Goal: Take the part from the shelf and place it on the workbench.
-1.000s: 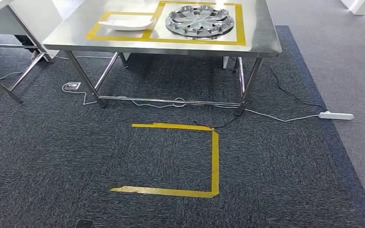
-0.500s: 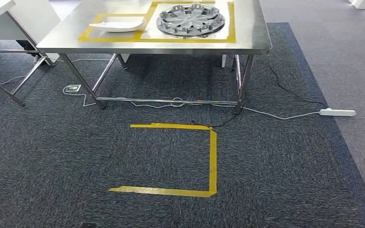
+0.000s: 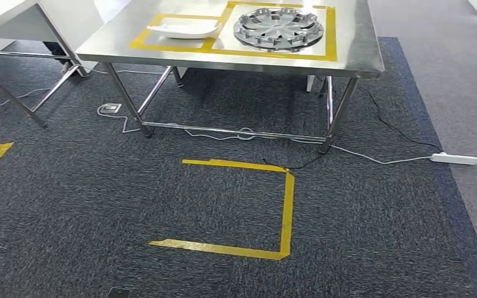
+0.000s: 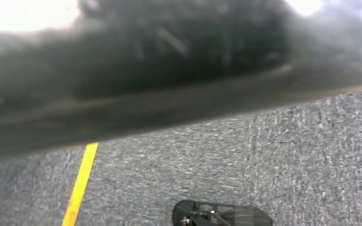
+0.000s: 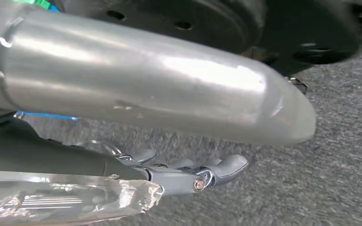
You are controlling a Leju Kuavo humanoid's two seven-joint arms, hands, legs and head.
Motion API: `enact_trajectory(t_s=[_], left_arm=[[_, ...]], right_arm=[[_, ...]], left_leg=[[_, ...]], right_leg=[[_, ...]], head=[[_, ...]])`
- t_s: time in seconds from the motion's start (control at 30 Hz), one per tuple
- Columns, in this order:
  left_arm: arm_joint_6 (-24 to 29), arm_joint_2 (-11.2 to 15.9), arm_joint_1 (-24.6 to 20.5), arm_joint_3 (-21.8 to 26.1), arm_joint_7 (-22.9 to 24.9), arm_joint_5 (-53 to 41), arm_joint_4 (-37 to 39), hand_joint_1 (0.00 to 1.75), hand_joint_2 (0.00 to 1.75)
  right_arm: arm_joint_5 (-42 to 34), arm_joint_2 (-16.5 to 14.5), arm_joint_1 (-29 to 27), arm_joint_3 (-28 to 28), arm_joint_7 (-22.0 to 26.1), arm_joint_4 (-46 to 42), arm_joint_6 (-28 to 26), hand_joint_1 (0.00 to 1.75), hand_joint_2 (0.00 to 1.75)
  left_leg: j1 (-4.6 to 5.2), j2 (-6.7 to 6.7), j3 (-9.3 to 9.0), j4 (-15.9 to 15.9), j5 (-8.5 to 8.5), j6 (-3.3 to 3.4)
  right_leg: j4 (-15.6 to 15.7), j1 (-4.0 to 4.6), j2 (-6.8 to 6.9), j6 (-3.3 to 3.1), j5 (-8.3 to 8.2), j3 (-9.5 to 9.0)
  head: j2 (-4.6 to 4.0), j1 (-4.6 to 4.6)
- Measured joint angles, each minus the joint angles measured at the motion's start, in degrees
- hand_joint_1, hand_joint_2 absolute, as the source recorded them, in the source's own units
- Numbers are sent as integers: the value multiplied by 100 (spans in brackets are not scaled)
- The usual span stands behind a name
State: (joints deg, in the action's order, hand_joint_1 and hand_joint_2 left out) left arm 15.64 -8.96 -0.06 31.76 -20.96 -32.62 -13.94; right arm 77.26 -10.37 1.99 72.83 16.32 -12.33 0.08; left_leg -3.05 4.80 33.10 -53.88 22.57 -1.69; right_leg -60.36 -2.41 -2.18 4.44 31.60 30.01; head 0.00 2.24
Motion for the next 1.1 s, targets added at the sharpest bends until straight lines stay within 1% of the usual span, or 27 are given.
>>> enact_trajectory(t_s=[0.03,0.07,0.1,0.17,0.2,0.23,0.3,0.33,0.37,0.4,0.43,0.47,0.53,0.57,0.6,0.67,0.7,0.73,0.8,0.83,0.87,0.9,0.93,0.97,1.03,1.07,1.1], left_arm=[[-4,1,-5,0,14,-15,2,0,0],[-4,1,-9,0,25,-30,3,0,0],[-4,1,-8,0,33,-40,4,0,0],[-4,-2,9,-1,39,-45,9,0,0],[-4,-2,20,-1,41,-45,13,0,0],[-4,-1,24,-1,44,-45,17,0,0],[-4,0,8,-1,50,-45,21,0,0],[-4,0,-2,-1,50,-45,21,0,0],[-4,0,-2,-1,50,-45,22,0,0],[-4,0,6,-1,50,-45,22,0,0],[-4,0,17,-1,50,-45,23,0,0],[-4,0,25,-1,50,-46,23,0,0],[-4,-1,13,-1,50,-47,23,0,0],[-4,-2,0,-1,50,-48,23,0,0],[-4,-3,-8,-1,50,-50,24,0,0],[-3,2,0,-1,52,-59,28,0,0],[-3,4,11,1,54,-67,31,0,0],[-2,7,12,2,56,-77,32,0,0],[-1,1,-4,3,59,-104,32,0,0],[-1,-3,-15,3,59,-121,32,0,0],[-1,-7,-19,3,59,-136,32,0,0],[3,-8,-15,3,61,-149,32,0,0],[7,-8,-7,5,64,-155,32,0,0],[11,-8,-1,7,68,-156,32,0,0],[10,-20,-1,9,74,-157,32,0,0],[4,-27,-11,9,75,-157,33,0,0],[-8,-33,-17,10,77,-160,33,0,0]], right_arm=[[7,2,3,0,1,0,-1,0,0],[15,3,7,-1,0,0,-1,0,0],[22,4,8,0,-2,0,-1,0,0],[27,8,6,3,-4,-1,-4,0,0],[27,9,6,5,-3,-2,-5,0,0],[27,9,4,6,-1,-3,-7,0,0],[27,9,-19,7,2,-4,-7,0,0],[27,9,-33,8,1,-4,-6,0,0],[27,9,-41,9,0,-4,-5,0,0],[27,9,-40,10,-1,-4,-5,0,0],[27,9,-33,11,-2,-4,-5,0,0],[27,9,-25,11,-2,-4,-5,0,0],[27,9,-16,11,-2,-5,-5,0,0],[28,9,-13,13,-2,-5,-5,0,0],[31,9,-7,14,-3,-6,-4,0,0],[40,9,17,16,-4,-7,-3,0,0],[46,9,29,16,-4,-7,-3,0,0],[50,9,35,17,-3,-7,-4,0,0],[58,9,22,19,-4,-7,-5,0,0],[62,9,7,20,-4,-7,-5,0,0],[67,9,-8,21,-5,-7,-6,0,0],[71,9,-19,21,-6,-7,-7,0,0],[75,9,-22,22,-6,-7,-8,0,0],[77,9,-21,22,-6,-7,-9,0,0],[77,20,-15,24,-6,-11,-11,0,0],[77,27,-12,26,-6,-14,-14,0,0],[77,35,-9,27,-6,-15,-14,0,0]], left_leg=[[3,52,32,-51,12,-49],[10,94,57,-86,20,-93],[14,138,73,-96,18,-134],[-9,188,91,-102,-5,-191],[-14,109,124,-177,46,-195],[-10,-25,204,-371,182,-184],[27,-324,499,-1105,652,-137],[44,-385,659,-1527,879,-122],[59,-409,753,-1833,1017,-107],[72,-422,747,-1947,1047,-85],[87,-443,625,-1830,972,-55],[106,-499,406,-1520,828,-20],[165,-799,-68,-759,588,52],[195,-914,-197,-518,539,77],[222,-982,-242,-402,534,95],[248,-864,-210,-366,520,141],[247,-798,-203,-346,500,178],[242,-726,-198,-326,478,218],[237,-573,-171,-304,440,280],[246,-487,-149,-304,428,299],[260,-395,-135,-305,418,314],[277,-301,-126,-305,409,323],[293,-213,-125,-306,402,326],[309,-126,-130,-306,395,327],[331,18,-130,-311,383,313],[331,83,-115,-318,375,296],[319,147,-89,-320,362,268]], right_leg=[[260,-5,-100,-37,-76,-138],[388,-1,-177,-91,-89,-207],[384,21,-191,-165,-63,-209],[360,33,-67,-299,-90,-203],[357,45,5,-351,-108,-196],[361,54,86,-396,-129,-186],[365,94,271,-445,-150,-156],[364,117,372,-454,-152,-140],[363,138,471,-456,-153,-126],[362,155,564,-456,-153,-117],[362,167,650,-454,-152,-115],[361,174,728,-448,-148,-121],[349,199,864,-411,-126,-157],[342,215,927,-382,-117,-171],[340,228,989,-350,-112,-194],[360,224,1107,-275,-113,-230],[339,207,1054,-235,-77,-232],[226,191,907,-203,17,-180],[-378,171,475,-174,362,111],[-788,174,332,-178,536,314],[-1116,179,264,-187,635,491],[-1265,184,234,-205,618,590],[-1185,190,216,-230,487,582],[-893,199,177,-268,265,470],[-126,213,-85,-373,-129,148],[156,217,-216,-410,-220,28],[300,222,-307,-433,-236,-37]], head=[[0,0],[0,-6],[0,-12],[0,-32],[0,-40],[0,-63],[0,-106],[0,-121],[0,-122],[0,-122],[0,-122],[0,-122],[0,-126],[0,-119],[0,-115],[0,-104],[0,-99],[0,-88],[0,-60],[0,-55],[0,-53],[0,-54],[0,-54],[0,-56],[0,-61],[0,-60],[0,-62]])
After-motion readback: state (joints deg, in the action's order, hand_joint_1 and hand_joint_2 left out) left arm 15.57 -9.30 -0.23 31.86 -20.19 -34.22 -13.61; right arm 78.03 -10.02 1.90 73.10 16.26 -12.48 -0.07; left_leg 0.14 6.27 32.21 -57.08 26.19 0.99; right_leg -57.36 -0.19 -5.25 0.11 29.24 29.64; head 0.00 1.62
